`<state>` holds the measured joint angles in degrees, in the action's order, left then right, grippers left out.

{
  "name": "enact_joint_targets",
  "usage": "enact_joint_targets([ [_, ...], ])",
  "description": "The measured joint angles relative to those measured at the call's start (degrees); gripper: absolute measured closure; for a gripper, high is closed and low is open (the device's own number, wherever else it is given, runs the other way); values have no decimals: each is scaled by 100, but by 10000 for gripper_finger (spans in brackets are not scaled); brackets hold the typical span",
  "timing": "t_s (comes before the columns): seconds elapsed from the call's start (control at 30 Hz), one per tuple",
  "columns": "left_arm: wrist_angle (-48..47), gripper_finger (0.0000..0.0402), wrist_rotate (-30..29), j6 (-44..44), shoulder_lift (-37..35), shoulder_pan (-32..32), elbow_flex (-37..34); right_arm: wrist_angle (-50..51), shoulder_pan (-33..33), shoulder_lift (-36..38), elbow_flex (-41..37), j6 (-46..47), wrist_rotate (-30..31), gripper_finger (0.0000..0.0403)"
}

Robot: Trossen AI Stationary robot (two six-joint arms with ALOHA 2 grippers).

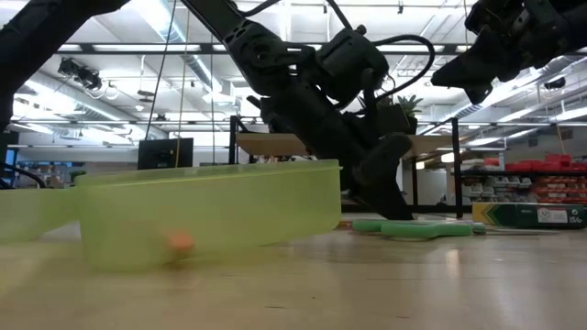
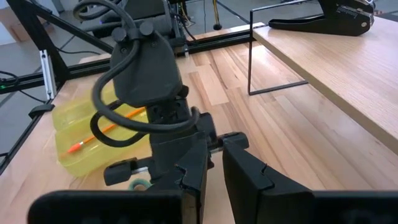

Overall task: Pack school essentials
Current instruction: Put the orange pencil into the supply box

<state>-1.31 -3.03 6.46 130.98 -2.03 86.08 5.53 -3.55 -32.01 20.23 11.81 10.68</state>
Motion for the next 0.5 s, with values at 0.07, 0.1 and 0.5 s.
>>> enact_joint_targets([
  [0.07, -53, 366, 55, 33, 2, 1, 3, 1, 0, 0, 0, 0, 1, 343],
  [0.1, -72, 377, 48, 35, 2, 1, 0, 1, 0, 0, 0, 1, 2, 343],
  [0.5, 31, 393, 53, -9, -37, -1, -21, 2, 0, 0, 0, 0, 0, 343],
])
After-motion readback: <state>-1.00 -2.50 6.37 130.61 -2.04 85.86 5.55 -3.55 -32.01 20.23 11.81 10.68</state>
